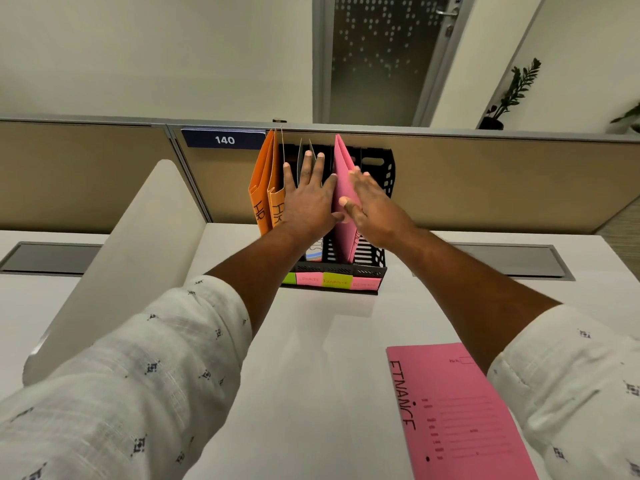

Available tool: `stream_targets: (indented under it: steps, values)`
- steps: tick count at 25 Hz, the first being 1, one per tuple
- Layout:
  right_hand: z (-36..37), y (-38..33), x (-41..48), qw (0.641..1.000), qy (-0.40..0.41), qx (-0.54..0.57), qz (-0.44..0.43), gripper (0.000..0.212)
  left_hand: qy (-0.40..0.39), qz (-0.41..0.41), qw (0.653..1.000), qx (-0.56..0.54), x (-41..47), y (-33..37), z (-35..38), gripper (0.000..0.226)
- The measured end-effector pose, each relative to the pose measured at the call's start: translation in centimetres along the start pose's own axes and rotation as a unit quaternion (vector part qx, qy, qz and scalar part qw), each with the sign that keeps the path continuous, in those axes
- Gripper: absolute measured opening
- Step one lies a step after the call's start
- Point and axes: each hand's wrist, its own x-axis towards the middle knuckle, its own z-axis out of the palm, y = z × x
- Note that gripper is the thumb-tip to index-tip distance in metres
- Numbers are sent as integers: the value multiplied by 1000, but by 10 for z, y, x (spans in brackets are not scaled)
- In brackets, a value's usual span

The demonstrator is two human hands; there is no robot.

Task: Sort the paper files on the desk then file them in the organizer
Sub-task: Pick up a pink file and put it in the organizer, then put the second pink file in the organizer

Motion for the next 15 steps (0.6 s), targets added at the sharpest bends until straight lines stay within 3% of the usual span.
stream_targets:
  steps: [3, 6, 15]
  values:
    - [12, 8, -23, 994, 101, 49, 1, 65, 40, 10, 998, -38, -24, 7, 5, 89]
    - [51, 36, -84, 988, 132, 72, 30, 65, 39, 22, 995, -83, -75, 29, 22, 88]
    - [147, 124, -319, 979, -1, 26, 204, 74, -156, 37, 978, -131, -261, 106, 111, 94]
